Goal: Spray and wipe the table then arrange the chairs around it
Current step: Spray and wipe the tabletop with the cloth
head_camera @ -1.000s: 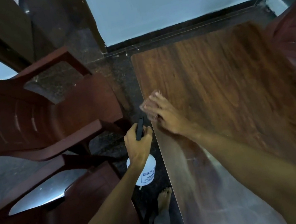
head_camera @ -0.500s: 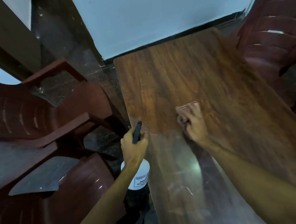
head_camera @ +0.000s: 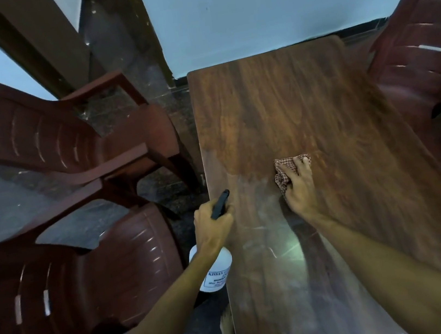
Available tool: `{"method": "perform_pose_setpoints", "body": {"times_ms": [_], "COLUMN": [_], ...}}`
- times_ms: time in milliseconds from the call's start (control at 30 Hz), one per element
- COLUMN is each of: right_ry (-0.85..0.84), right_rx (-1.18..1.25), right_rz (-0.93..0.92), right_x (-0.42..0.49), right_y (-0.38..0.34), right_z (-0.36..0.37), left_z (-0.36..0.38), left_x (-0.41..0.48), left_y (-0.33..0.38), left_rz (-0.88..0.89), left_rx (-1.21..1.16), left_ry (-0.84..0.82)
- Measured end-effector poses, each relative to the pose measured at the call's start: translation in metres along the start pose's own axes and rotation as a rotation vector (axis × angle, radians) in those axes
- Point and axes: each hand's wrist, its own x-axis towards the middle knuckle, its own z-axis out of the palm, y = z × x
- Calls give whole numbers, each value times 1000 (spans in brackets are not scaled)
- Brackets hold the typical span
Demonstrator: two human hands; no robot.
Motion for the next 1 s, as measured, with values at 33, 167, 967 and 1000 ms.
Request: {"method": "perform_pose_setpoints", "body": {"times_ms": [33, 167, 967, 1000], "right_ry": [-35, -310, -284, -215], "right_rx": [-10, -38, -125, -94], "right_rz": [-66, -410, -489, -330], "right_x": [-3, 5, 10, 16], "right_y": [-6, -38, -92, -82], "right_z": [7, 28, 61, 55], "left_z": [-3, -15, -65, -62], "left_x": [0, 8, 55, 52], "left_y": [-5, -24, -46, -46], "left_rz": [20, 40, 65, 65], "left_rx": [-17, -45, -128, -134], "left_ry": [23, 75, 23, 13]}}
